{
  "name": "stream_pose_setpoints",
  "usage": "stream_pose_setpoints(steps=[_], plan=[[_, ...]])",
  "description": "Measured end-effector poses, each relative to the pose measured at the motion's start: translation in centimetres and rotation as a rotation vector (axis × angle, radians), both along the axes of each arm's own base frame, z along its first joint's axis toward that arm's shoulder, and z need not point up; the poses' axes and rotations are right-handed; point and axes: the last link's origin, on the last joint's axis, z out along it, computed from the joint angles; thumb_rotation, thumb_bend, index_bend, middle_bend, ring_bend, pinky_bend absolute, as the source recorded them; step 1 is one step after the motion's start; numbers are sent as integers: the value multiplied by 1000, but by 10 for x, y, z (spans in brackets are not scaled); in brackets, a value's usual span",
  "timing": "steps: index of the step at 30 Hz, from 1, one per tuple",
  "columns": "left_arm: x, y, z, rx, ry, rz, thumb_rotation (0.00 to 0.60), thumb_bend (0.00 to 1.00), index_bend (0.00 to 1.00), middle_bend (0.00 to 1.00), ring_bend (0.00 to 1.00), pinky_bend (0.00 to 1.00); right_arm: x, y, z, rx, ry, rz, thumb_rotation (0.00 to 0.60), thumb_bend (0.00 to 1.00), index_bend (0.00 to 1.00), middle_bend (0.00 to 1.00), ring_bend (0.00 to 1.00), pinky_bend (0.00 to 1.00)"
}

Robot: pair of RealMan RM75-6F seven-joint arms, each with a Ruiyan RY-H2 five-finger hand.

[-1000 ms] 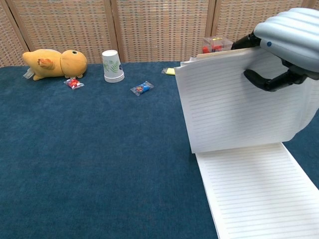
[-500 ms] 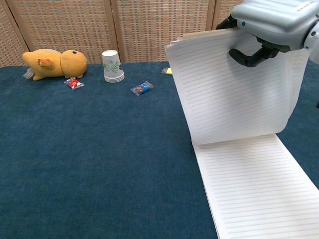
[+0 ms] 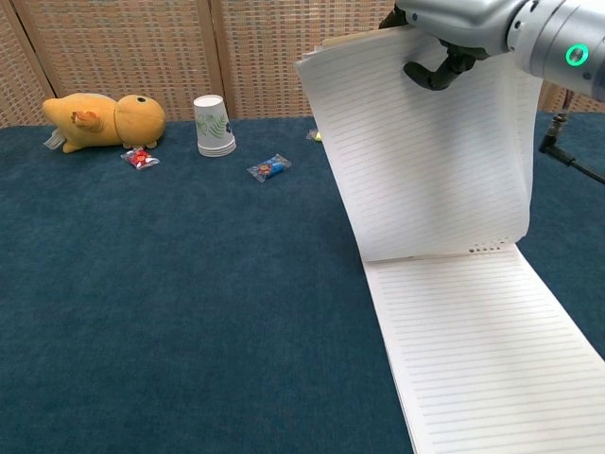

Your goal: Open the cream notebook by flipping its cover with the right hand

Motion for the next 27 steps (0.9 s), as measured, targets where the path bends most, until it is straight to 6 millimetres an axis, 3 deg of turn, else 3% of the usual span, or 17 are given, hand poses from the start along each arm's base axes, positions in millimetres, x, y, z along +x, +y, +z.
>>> stream_pose_setpoints(steps=[10,14,19,27], plan=[[-1,4,0,3,-2,13,600,141,0,0,0,50,10,-32,-11,2,-4,-20,600,740,687,577,573,685],[-3,5,-1,-2,-1,21,600,141,0,0,0,50,6,-42,-17,5,-7,-43,600,664,660,547,549,632],[-4,6,-2,-10,1,25,600,141,0,0,0,47,-8,-48,-32,32,-3,-84,600,553,541,425,410,423],[-4,6,-4,-16,1,29,600,142,0,0,0,29,-24,-48,-48,53,-12,-131,600,412,354,226,219,296]])
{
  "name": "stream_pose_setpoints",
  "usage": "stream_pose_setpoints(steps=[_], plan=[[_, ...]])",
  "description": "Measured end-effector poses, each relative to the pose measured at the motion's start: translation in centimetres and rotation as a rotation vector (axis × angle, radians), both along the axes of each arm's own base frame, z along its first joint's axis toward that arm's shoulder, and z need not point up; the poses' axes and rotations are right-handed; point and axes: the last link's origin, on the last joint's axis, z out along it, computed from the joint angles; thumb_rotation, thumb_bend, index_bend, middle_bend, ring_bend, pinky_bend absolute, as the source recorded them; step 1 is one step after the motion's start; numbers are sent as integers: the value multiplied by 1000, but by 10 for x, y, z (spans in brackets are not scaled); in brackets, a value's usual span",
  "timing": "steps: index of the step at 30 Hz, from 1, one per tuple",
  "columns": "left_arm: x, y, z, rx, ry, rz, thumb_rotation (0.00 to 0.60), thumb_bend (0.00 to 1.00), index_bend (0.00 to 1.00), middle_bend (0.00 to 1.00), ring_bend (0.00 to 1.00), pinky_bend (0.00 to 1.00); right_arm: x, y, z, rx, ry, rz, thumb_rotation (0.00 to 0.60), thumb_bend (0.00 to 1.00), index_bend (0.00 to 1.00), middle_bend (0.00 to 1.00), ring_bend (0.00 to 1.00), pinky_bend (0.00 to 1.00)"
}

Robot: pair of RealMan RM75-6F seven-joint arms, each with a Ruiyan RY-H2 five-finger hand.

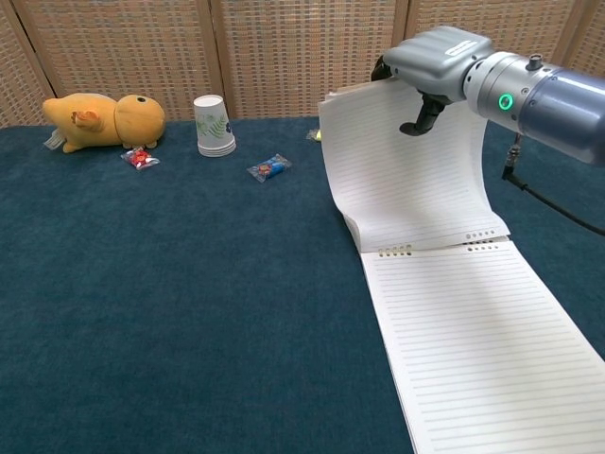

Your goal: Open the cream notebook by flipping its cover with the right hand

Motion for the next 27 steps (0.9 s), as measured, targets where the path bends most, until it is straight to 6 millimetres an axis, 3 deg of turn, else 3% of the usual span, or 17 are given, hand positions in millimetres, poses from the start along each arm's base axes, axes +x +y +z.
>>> stream_pose_setpoints(steps=[6,10,21,27], plan=[[0,0,2,7,-2,-3,600,142,0,0,0,29,2,1,-5,-4,-27,-17,600,277,119,19,18,192],[0,-1,3,10,-5,-2,600,142,0,0,0,29,4,2,-9,-15,-36,-30,600,198,6,0,0,132],[-2,0,5,15,-10,4,600,142,0,0,0,29,11,9,0,-29,-94,-35,600,175,0,0,0,106],[-3,-1,4,8,-6,8,600,141,0,0,0,29,-6,27,16,-28,-143,-41,600,175,0,0,0,95]])
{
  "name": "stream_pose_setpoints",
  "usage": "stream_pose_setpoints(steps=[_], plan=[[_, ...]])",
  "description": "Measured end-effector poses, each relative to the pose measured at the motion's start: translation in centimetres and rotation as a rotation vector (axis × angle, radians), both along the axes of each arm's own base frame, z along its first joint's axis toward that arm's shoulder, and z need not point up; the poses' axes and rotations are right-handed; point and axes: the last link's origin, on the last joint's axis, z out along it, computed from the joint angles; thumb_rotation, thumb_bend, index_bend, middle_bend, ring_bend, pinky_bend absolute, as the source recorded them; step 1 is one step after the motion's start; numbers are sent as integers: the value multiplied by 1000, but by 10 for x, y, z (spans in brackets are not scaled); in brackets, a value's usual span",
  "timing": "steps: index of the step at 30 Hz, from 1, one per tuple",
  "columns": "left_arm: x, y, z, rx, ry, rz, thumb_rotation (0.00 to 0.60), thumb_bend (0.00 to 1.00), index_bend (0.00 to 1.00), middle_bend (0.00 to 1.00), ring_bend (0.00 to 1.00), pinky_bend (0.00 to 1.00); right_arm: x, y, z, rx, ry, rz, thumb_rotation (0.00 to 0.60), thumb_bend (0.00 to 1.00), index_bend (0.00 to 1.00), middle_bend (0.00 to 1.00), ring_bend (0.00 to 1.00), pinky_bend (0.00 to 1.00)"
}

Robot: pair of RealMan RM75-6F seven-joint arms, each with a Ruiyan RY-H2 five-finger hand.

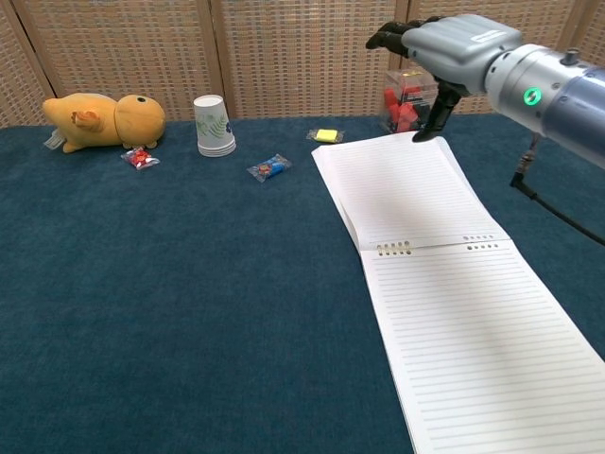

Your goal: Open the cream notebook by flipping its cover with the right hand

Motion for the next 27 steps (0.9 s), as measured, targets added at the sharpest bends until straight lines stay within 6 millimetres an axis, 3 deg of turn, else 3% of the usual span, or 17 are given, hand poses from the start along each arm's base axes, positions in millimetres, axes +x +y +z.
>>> stream_pose_setpoints(steps=[8,15,21,27], plan=[[4,-4,0,-7,-2,-22,600,142,0,0,0,29,-60,38,31,-8,-129,-92,600,175,0,0,0,37],[7,-7,3,5,-5,-41,600,141,0,0,0,29,-123,86,62,-50,-252,-192,600,175,0,0,0,18],[10,-9,10,27,-13,-62,600,142,0,0,0,29,-164,140,73,-64,-344,-256,600,175,0,0,0,15],[5,-8,13,39,-20,-57,600,142,0,0,0,29,-185,183,72,-56,-374,-282,600,175,0,0,0,15]])
